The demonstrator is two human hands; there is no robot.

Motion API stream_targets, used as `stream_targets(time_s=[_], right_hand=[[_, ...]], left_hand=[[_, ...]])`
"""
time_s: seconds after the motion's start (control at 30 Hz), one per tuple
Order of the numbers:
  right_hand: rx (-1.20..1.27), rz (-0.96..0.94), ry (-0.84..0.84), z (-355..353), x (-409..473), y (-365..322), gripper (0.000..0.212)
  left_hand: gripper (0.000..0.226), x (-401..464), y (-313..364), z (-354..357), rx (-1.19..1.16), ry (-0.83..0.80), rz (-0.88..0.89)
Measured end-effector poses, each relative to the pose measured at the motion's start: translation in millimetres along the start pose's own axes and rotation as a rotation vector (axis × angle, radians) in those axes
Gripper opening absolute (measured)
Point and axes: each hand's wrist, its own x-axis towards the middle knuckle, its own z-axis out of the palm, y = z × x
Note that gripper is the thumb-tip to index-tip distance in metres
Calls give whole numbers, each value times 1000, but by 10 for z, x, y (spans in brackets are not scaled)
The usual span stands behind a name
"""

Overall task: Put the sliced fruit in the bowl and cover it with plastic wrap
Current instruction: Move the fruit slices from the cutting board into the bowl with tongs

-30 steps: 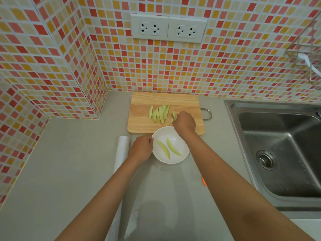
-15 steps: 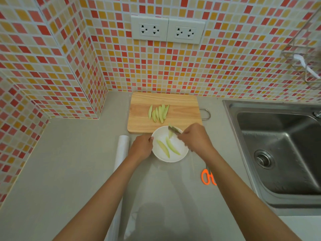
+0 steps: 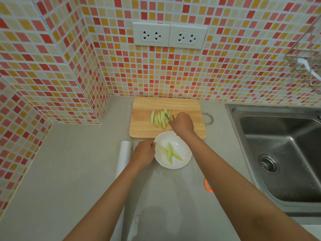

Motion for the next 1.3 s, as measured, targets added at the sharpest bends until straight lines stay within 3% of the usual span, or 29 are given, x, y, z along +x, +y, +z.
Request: stream_targets(time_s=[0.3, 0.43, 0.63, 0.83, 0.97, 1.07, 1.3], right_hand=[[-256, -31, 10, 245, 220, -23, 31], [-302, -47, 2, 251, 236, -57, 18], [-114, -52, 3, 30, 20, -28, 42], [56, -100, -11, -239, -963, 257, 48], [-138, -56, -137, -100, -1315, 495, 26], [-254, -33, -177, -36, -1338, 510, 37], [-122, -83, 86, -285, -907, 218, 42]], left_hand=[[34, 4, -12, -6, -16, -2, 9], [35, 21, -18, -5, -10, -3, -2], [33, 31, -24, -5, -3, -5, 7], [33, 39, -21, -12, 27, 3, 29], [33, 36, -13, -15, 27, -7, 10], [30, 28, -15, -22, 10, -8, 19], [31, 30, 10, -37, 24, -13, 27]])
